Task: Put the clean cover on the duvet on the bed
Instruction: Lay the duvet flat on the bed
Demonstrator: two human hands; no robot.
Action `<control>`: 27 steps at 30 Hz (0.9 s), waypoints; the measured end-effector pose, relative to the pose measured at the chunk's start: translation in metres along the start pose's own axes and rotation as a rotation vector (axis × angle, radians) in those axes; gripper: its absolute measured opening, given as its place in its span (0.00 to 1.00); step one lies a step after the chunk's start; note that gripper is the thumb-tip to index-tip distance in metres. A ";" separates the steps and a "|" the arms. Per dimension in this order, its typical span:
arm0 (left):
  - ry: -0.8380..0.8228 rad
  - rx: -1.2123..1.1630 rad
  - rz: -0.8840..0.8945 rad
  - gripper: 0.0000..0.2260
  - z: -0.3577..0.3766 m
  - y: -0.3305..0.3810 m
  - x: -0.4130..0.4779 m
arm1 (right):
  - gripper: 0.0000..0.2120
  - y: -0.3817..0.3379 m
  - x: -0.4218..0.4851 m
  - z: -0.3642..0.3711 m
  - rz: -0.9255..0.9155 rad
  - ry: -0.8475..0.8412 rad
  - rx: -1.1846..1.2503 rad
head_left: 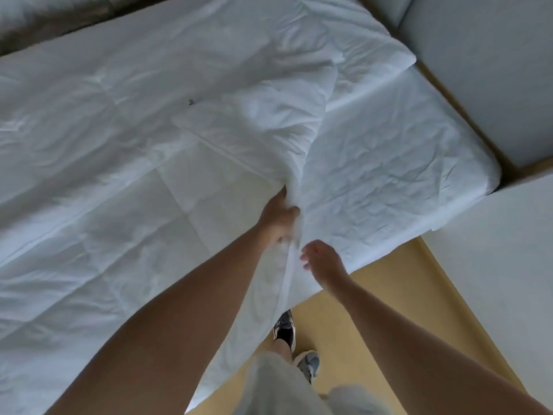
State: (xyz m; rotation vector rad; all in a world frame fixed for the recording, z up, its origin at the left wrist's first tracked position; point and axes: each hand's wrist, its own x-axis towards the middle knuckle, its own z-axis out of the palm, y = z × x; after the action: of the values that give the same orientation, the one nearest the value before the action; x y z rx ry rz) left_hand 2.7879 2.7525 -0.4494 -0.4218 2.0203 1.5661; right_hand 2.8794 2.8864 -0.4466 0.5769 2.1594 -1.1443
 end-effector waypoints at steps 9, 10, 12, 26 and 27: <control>-0.262 0.547 0.520 0.15 0.081 -0.027 -0.055 | 0.24 -0.082 0.071 -0.071 -0.172 0.290 -0.883; -0.307 0.570 0.529 0.22 0.078 -0.025 -0.054 | 0.15 -0.077 0.075 -0.078 -0.187 0.310 -0.869; -0.397 0.558 0.418 0.26 0.072 -0.017 -0.050 | 0.10 -0.062 0.081 -0.096 -0.163 0.347 -0.714; -0.049 0.811 0.359 0.20 0.249 0.126 0.045 | 0.07 0.094 0.080 -0.202 0.030 0.185 0.168; -0.036 0.829 0.370 0.16 0.264 0.128 0.050 | 0.06 0.101 0.082 -0.215 0.061 0.122 0.392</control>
State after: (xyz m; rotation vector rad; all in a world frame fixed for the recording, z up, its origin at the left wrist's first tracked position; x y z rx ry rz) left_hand 2.7372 3.0448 -0.4247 0.3109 2.5790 0.7589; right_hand 2.8163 3.1288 -0.4686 0.8970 2.0088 -1.5466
